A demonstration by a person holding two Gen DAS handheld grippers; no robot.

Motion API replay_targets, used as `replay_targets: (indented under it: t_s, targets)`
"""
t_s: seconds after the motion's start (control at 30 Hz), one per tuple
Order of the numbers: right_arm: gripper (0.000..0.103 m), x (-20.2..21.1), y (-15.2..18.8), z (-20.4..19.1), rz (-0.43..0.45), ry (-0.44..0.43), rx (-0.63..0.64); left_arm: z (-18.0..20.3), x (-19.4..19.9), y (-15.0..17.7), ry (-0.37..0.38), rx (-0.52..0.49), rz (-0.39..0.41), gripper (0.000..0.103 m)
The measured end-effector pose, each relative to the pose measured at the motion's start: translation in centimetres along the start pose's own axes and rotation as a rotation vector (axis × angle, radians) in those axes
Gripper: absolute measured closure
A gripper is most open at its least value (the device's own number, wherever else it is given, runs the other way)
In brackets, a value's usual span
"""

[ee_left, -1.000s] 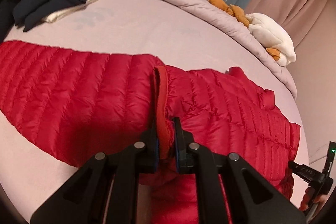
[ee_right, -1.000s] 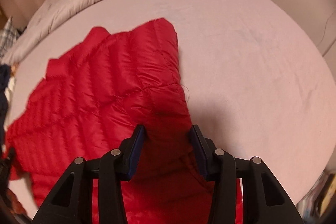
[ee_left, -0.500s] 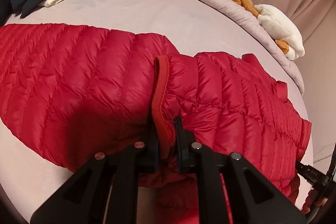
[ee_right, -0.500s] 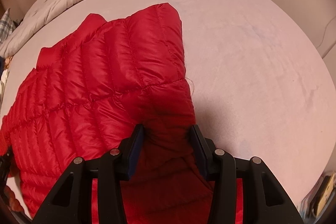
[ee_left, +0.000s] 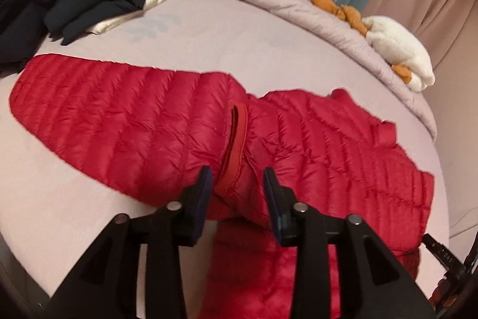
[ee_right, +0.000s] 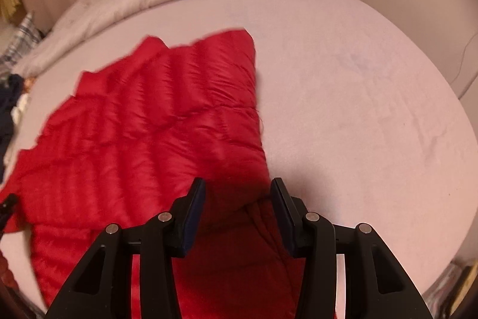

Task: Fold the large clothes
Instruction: 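Lower the sleeve onto the jacket and open the left tool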

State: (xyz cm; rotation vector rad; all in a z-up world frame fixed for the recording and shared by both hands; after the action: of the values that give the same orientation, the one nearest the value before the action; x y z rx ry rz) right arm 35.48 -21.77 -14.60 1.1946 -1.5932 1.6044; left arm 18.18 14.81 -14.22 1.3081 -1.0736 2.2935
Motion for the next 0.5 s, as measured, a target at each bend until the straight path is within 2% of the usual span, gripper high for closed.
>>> replay_targets:
  t_s: [0.17,0.23,0.3,0.4,0.5]
  targets:
    - [0.057,3.2,0.4,1.1,0.065,-0.026,0.023,0.7,3.3,0.5,0.011,0.045,0.052,0.046]
    - [0.057,4.0,0.5,1.3,0.086,-0.036,0.036,1.5,4.4,1.0,0.026,0.044,0.071,0.028]
    - [0.057,4.7,0.9,1.3,0.107,-0.043,0.047,2.7,4.7,1.8,0.049,0.031,0.062,0.018]
    - [0.057,5.4,1.2,1.0,0.118,-0.079,0.056,4.9,4.1,3.3,0.092,-0.02,0.017,0.014]
    - [0.057,6.1,2.1,0.7,0.124,-0.105,0.069,6.7,2.9,4.8,0.08,-0.074,-0.013,0.007]
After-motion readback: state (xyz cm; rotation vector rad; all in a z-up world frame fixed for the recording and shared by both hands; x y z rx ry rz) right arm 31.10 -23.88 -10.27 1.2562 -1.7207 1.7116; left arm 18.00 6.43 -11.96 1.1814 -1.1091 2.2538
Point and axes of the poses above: each gripper's, at about its wrist camera, not at the fingertips, and x roughly against the way its jaws point, z to its right, y to its underside, the point moved 7 cm from there along -x, roughly the way its jaws point, and after that the axes turned 8 degrees about -z, right-handed, at the moved point
